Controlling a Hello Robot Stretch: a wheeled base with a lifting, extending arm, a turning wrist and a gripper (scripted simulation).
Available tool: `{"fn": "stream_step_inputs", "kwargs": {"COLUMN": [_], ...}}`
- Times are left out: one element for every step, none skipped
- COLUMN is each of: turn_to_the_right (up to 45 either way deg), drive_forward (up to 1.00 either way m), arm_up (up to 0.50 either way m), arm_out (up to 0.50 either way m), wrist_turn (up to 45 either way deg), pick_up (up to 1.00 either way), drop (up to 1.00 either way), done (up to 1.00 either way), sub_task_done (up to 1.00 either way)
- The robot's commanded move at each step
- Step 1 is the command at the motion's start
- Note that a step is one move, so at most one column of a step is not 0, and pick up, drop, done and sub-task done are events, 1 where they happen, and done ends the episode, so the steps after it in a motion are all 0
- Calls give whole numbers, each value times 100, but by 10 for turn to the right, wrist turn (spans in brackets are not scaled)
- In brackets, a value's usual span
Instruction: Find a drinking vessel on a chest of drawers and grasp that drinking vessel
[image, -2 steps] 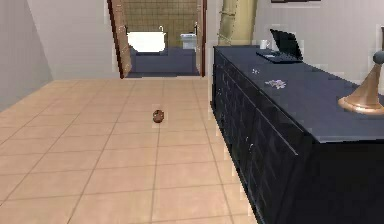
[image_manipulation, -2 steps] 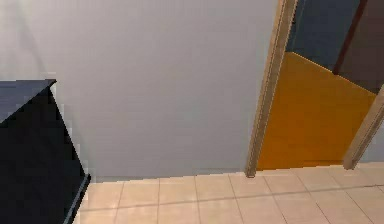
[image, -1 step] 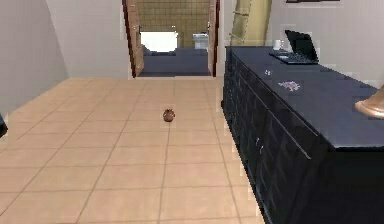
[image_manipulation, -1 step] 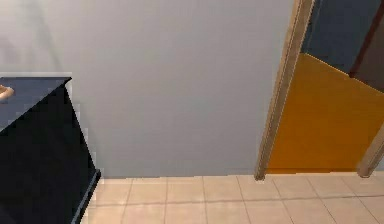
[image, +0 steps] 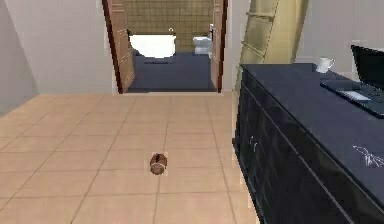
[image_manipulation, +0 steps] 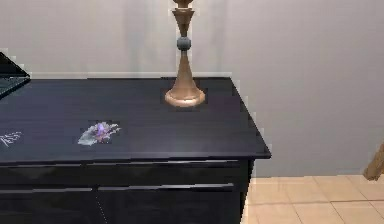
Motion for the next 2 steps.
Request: {"fn": "stream_step_inputs", "kwargs": {"turn_to_the_right": [0, -300], "drive_forward": [100, 0], "arm_up": [0, 0], "arm_out": [0, 0], "wrist_turn": [0, 0], "pick_up": [0, 0], "drop": [0, 0], "done": [0, 0], "sub_task_done": [0, 0]}}
